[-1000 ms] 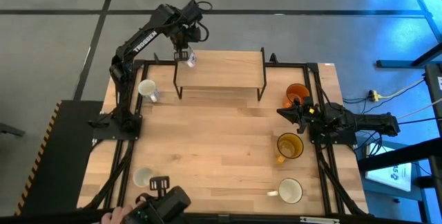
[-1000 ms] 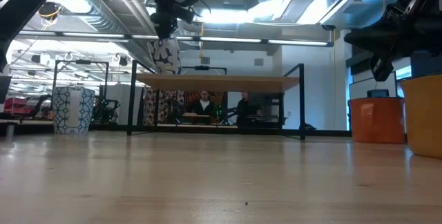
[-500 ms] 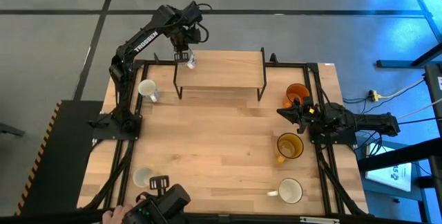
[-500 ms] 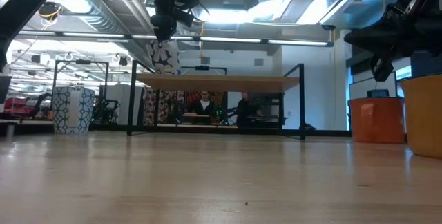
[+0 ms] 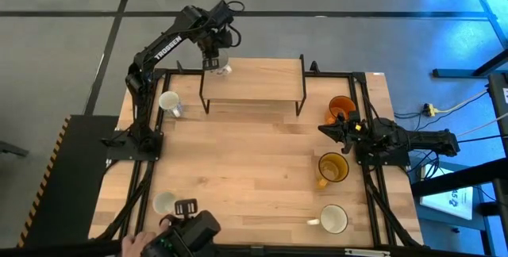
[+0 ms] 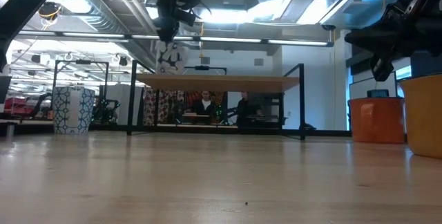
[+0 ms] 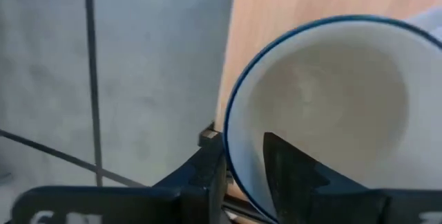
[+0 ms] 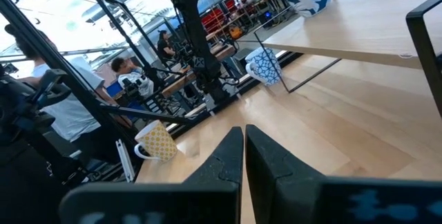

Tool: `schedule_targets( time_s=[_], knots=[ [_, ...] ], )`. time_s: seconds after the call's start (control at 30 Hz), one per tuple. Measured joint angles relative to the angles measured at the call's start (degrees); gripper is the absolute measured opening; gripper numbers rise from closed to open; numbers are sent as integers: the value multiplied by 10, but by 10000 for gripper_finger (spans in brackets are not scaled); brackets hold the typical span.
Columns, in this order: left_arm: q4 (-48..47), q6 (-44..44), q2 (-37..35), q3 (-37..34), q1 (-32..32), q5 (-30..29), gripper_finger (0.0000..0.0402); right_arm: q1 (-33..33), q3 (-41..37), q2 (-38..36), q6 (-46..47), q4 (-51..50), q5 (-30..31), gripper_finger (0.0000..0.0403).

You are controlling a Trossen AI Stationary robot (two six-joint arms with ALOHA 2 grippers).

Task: Place coffee mugs
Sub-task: Put the blue patterned mug on the shelf

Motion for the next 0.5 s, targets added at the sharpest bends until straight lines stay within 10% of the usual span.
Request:
schedule_targets(
  time_s=[0.5],
  knots=[
    [29, -33, 0, 35, -32, -42, 102, 0, 0, 0, 0, 0, 0, 5]
  ],
)
